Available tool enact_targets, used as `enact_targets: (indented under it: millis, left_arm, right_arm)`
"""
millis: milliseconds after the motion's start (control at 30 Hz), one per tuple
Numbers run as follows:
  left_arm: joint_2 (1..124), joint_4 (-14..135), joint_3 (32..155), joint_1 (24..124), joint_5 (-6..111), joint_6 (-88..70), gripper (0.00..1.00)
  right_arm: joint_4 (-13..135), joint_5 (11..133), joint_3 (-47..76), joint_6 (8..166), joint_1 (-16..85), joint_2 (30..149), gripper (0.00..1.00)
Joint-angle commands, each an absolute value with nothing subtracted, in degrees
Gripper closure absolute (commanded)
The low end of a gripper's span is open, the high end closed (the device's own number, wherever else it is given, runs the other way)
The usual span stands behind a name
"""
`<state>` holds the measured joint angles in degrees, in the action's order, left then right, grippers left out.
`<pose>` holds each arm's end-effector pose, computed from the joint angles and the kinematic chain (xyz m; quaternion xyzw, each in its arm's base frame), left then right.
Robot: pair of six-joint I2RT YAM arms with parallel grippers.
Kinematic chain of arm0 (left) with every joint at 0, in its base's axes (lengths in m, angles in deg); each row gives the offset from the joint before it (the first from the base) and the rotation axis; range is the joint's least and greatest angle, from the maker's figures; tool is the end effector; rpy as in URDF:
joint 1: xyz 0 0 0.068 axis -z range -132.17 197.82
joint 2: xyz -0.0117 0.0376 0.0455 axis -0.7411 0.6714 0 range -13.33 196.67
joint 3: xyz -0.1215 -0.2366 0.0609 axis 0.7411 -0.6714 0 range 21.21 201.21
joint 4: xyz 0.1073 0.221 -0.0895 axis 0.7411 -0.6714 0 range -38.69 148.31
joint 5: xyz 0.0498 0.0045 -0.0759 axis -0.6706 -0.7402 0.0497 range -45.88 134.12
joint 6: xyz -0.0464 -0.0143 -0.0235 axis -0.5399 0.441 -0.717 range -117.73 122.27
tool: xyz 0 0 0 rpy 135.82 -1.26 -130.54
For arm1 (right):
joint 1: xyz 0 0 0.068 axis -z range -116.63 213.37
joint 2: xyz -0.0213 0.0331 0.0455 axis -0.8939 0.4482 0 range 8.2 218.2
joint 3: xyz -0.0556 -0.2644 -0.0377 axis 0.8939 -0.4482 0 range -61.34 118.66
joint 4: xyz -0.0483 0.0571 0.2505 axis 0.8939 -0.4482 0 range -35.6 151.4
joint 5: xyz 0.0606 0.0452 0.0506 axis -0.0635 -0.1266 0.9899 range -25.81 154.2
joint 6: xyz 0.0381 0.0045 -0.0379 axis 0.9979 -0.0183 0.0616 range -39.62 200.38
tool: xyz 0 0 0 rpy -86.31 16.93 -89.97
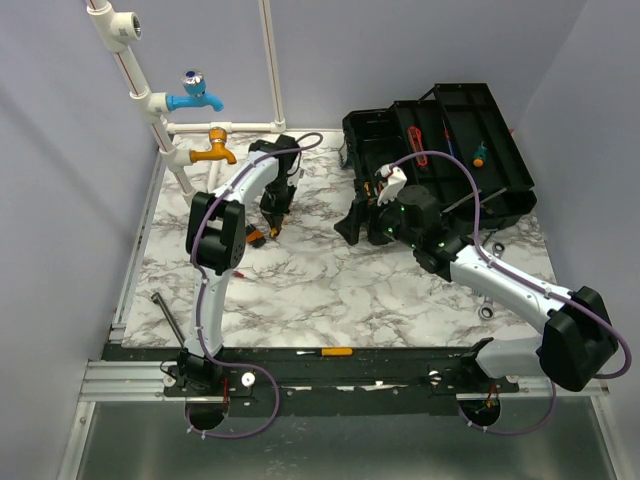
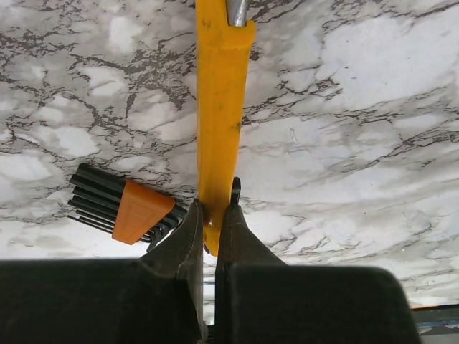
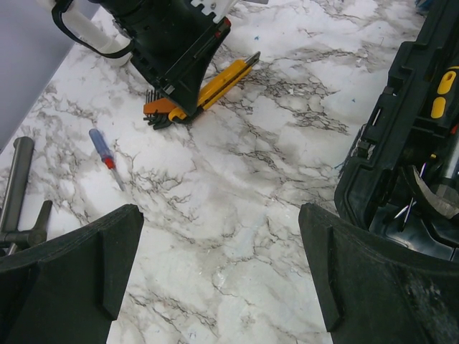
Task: Pack the tool kit
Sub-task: Pick up the knife at the center of the board, then place the knife in the toolbox.
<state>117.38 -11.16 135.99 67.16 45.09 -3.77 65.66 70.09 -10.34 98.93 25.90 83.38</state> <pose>0.4273 -0.1505 0.1948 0.1159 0.9924 -0.0171 0.0373 0.2386 0.1875 0.2858 -0.1635 0.8017 0.3065 0.4865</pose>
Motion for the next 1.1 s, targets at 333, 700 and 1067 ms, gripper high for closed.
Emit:
enact_targets:
  millis: [333,700,1067]
  left_arm:
    - [101.1,-3.1,132.2,69.5,51.3,-10.9,1.0]
    - [95.0,12.9,130.8,73.3,68.3,-23.6,1.0]
    - [110.0,31.5,146.8,80.8,78.2,-47.5,1.0]
  right_arm:
    - [67.4,67.5,-11.6,99.1,25.5,81.2,0.0]
    - [65.5,39.0,-12.8,104.5,25.5,68.6,0.0]
    - [55.4,15.8,-6.8,107.6,25.5,60.7,0.0]
